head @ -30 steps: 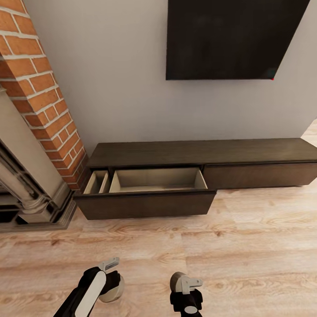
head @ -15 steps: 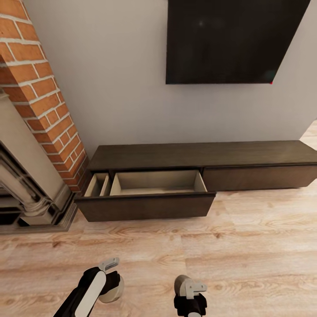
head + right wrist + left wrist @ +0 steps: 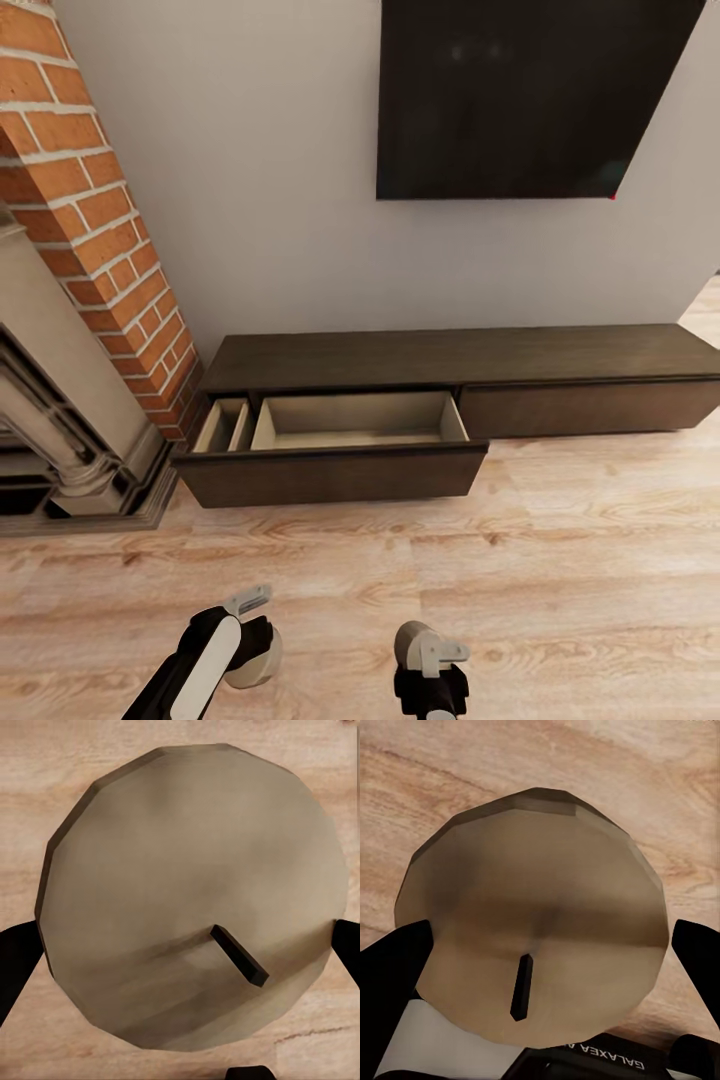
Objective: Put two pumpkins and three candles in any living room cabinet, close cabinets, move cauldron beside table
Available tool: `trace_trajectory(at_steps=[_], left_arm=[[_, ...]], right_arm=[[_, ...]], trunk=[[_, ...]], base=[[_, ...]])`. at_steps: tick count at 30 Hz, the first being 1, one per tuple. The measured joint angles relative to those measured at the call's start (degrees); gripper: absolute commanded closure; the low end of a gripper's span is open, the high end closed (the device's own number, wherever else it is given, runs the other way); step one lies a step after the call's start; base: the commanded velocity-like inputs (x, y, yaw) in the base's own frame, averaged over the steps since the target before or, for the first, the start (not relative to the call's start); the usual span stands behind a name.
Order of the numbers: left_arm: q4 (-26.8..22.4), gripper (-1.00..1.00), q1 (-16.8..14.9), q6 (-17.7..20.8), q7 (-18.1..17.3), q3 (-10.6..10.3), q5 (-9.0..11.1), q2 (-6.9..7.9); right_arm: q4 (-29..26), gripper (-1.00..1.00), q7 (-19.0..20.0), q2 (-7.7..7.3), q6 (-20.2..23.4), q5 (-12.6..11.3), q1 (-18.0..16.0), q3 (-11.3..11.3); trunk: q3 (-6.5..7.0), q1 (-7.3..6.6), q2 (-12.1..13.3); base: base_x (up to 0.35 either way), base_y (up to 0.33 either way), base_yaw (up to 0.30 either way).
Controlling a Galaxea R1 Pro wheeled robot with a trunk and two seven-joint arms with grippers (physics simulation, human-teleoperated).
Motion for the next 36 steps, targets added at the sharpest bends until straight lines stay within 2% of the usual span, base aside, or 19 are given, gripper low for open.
trace_trajectory(at_steps=[16, 23, 26, 27, 29, 31, 33, 35, 36], left_arm=[[0.24, 1.00, 0.00, -0.08, 0.00, -0.01, -0.01, 0.05], [0.22, 1.00, 0.00, 0.13, 0.09, 0.01, 0.03, 0.07], [-0.45, 1.00, 0.00, 0.58, 0.29, 0.06, 0.03, 0.17], [-0.77, 1.00, 0.00, 0.78, 0.43, 0.09, 0.05, 0.25], [-1.69, 1.00, -0.02, 2.60, 0.57, 0.22, 0.35, 0.18], [-4.02, 1.00, -0.05, 8.05, 0.70, 0.36, 0.51, 0.15], [-6.25, 1.00, -0.08, 10.66, 0.83, 0.59, 0.11, 0.35], [-8.88, 1.00, -0.09, 13.07, 2.04, 0.85, 0.07, 0.38], [-10.47, 1.00, -0.10, 14.93, 3.75, 0.97, 0.16, 0.36]], right_arm=[[0.09, 1.00, -0.06, -0.05, -0.10, -0.60, -0.02, -0.38], [-0.01, 1.00, -0.24, 0.00, 0.12, -0.63, -0.06, -1.79], [-0.55, 1.00, -0.33, 0.02, 0.98, -0.71, -0.07, -3.05], [-1.15, 1.00, -0.33, 0.05, 1.99, -0.74, -0.07, -3.56], [-4.28, 1.00, -0.35, 0.24, 8.07, -0.85, -0.08, -5.19], [-10.68, 1.00, -0.35, 0.36, 15.53, -0.65, -0.05, -7.17], [-15.58, 1.00, -0.36, 0.32, 19.20, -0.63, 0.02, -8.15], [-20.73, 1.00, -0.34, 0.49, 26.19, -0.56, 0.07, -9.65], [-22.99, 1.00, -0.30, 0.67, 29.48, -0.91, 0.06, -10.30]], trunk=[[2.87, -3.52, 6.42], [4.13, -5.05, 9.23], [4.67, -5.71, 10.43], [4.85, -5.93, 10.83], [5.21, -6.37, 11.63], [5.57, -6.81, 12.43], [5.94, -7.25, 13.24], [6.29, -7.69, 14.04], [6.47, -7.91, 14.44]], base=[[0.000, 0.000, 0.000], [0.000, 0.000, 0.000], [0.000, 0.000, 0.000], [0.000, 0.000, 0.000], [0.000, 0.000, 0.000], [0.000, 0.000, 0.000], [0.000, 0.000, 0.000], [0.000, 0.000, 0.000], [0.000, 0.000, 0.000]])
